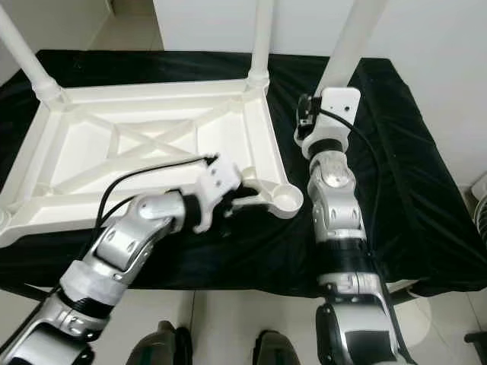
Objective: Building children table
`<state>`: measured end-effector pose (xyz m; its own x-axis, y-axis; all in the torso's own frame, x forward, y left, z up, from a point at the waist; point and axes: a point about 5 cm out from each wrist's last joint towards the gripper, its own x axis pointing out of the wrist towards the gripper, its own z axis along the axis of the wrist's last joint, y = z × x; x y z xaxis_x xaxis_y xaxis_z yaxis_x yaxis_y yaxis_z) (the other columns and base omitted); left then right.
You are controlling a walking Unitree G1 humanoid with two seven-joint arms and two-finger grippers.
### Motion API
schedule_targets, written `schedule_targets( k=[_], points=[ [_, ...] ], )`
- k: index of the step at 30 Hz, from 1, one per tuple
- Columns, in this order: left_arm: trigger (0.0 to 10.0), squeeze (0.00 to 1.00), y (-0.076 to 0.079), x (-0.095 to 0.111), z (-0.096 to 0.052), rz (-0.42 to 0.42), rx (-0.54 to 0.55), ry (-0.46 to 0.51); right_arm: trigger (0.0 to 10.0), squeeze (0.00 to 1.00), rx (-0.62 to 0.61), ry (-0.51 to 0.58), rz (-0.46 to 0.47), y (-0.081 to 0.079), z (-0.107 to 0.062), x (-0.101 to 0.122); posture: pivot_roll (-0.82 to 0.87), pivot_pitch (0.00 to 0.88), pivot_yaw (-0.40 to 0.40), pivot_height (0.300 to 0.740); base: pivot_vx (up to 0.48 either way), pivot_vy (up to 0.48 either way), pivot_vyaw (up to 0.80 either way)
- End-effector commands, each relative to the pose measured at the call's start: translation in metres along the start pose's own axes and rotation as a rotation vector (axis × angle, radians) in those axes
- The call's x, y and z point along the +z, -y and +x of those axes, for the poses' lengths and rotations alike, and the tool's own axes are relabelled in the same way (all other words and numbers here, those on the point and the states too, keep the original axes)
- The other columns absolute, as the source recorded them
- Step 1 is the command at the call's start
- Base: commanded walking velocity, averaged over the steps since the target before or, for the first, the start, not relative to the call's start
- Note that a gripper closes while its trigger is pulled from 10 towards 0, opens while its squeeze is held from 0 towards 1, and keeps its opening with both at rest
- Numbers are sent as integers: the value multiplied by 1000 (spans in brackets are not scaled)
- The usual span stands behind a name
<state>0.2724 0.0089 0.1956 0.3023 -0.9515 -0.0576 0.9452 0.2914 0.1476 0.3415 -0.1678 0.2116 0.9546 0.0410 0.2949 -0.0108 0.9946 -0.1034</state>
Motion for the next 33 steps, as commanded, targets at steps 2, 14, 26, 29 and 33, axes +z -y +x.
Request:
schedule_targets(
  k=[2, 14, 26, 29, 33],
  points=[
    [10000, 0, -14, 8, -3, -54, 258, 43, 10000, 0, 41, 4, 19, -4, -9, -2, -57, 98, 20, 740, 0, 0, 0],
    [10000, 0, -8, 4, -7, -78, 312, 48, 10000, 0, 96, 9, 80, -13, -44, -2, -49, 104, 16, 740, 0, 0, 0],
    [10000, 0, -12, 2, -12, -96, 357, 47, 10000, 0, 124, -19, 133, -26, -65, -1, -49, 105, 15, 740, 0, 0, 0],
    [10000, 0, -13, 0, -13, -80, 383, 43, 10000, 0, 122, -55, 149, -29, -74, -4, -50, 109, 17, 740, 0, 0, 0],
    [10000, 0, -13, -1, -14, -71, 385, 41, 10000, 0, 123, -96, 142, -29, -83, -11, -48, 110, 19, 740, 0, 0, 0]
  ],
)
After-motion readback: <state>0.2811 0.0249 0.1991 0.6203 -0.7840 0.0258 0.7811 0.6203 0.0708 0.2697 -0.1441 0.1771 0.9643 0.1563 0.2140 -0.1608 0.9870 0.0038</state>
